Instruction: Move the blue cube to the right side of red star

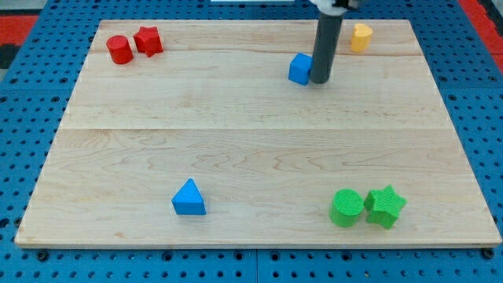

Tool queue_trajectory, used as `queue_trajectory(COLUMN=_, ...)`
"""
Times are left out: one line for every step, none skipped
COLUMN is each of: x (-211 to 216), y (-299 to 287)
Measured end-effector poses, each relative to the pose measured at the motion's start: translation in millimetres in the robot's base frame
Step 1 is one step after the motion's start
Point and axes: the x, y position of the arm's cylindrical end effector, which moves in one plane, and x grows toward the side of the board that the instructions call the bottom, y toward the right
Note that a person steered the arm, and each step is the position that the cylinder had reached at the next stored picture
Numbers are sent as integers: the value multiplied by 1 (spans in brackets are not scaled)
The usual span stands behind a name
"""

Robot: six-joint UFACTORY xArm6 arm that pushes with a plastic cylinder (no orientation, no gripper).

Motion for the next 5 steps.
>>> queue_trajectory(x=-30, y=-47)
queue_trajectory(x=-56, y=-57)
queue_trajectory(x=-60, y=-21)
queue_trajectory(x=-67, y=-37)
queue_trajectory(x=-55, y=-61)
